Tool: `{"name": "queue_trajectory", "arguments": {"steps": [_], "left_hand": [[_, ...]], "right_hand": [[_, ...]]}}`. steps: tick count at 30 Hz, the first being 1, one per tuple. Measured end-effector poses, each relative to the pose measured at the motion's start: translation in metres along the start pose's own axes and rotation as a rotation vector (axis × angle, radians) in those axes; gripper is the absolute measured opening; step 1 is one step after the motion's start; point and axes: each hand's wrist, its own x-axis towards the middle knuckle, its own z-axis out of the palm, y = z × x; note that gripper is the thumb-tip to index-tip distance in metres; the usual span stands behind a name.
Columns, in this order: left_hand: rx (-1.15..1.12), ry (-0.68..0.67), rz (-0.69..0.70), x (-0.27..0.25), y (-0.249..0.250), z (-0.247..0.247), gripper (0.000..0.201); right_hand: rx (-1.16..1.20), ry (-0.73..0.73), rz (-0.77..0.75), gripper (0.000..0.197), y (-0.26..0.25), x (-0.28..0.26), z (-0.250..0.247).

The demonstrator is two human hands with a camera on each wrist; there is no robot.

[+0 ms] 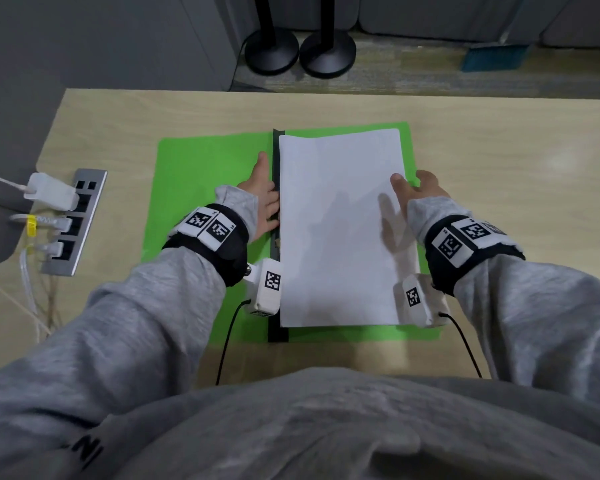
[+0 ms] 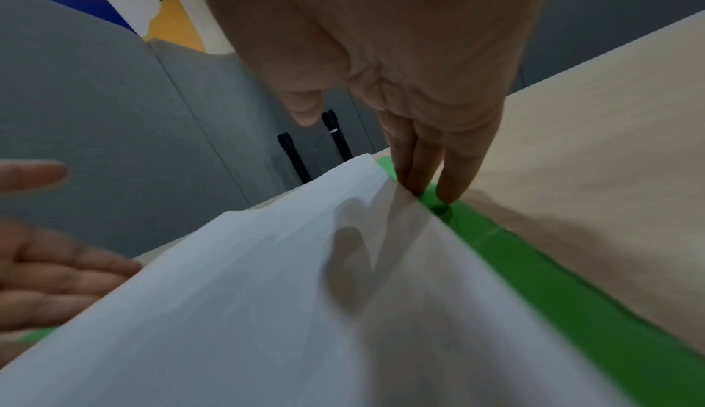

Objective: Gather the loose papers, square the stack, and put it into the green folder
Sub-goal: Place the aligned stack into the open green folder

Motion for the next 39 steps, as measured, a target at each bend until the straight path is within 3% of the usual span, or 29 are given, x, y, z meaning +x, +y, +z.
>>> {"name": "queue_trajectory", "arguments": {"steps": [10, 15, 18, 21, 25, 29, 32, 35, 36, 39], "left_hand": [[0.131, -0.092, -0.072, -0.047, -0.054, -0.014, 0.083], [0.086, -0.085, -0.058, -0.059, -0.064, -0.012, 0.085], [0.097, -0.052, -0.046, -0.063, -0.067, -0.014, 0.083], [0.14, -0.037, -0.039, -0.067, -0.072, -0.02, 0.082], [0.179, -0.085, -0.049, -0.071, -0.084, -0.02, 0.082], [0.179, -0.089, -0.052, -0.071, -0.086, -0.019, 0.081], [0.182, 0.018, -0.003, -0.068, -0.081, -0.038, 0.083], [0.35, 0.236, -0.032, -0.05, -0.082, -0.069, 0.116], [0.434, 0.331, -0.047, -0.046, -0.082, -0.081, 0.118], [0.663, 0.514, -0.016, -0.054, -0.081, -0.106, 0.073]], "right_hand": [[-0.292, -0.059, -0.023, 0.051, 0.041, -0.045, 0.006], [-0.179, -0.033, -0.028, 0.072, 0.046, -0.053, 0.015], [-0.18, -0.014, -0.02, 0.073, 0.05, -0.058, 0.012], [-0.005, -0.044, -0.051, 0.066, 0.055, -0.065, 0.011], [-0.232, -0.014, -0.026, 0.056, 0.062, -0.077, 0.013], [-0.229, -0.023, -0.076, 0.056, 0.064, -0.078, 0.012], [-0.214, -0.017, -0.07, 0.054, 0.066, -0.075, 0.009], [-0.203, -0.013, -0.042, 0.047, 0.066, -0.076, 0.006], [-0.189, -0.018, -0.025, 0.048, 0.066, -0.075, 0.007], [-0.119, -0.002, -0.011, 0.052, 0.06, -0.078, 0.007]]}}
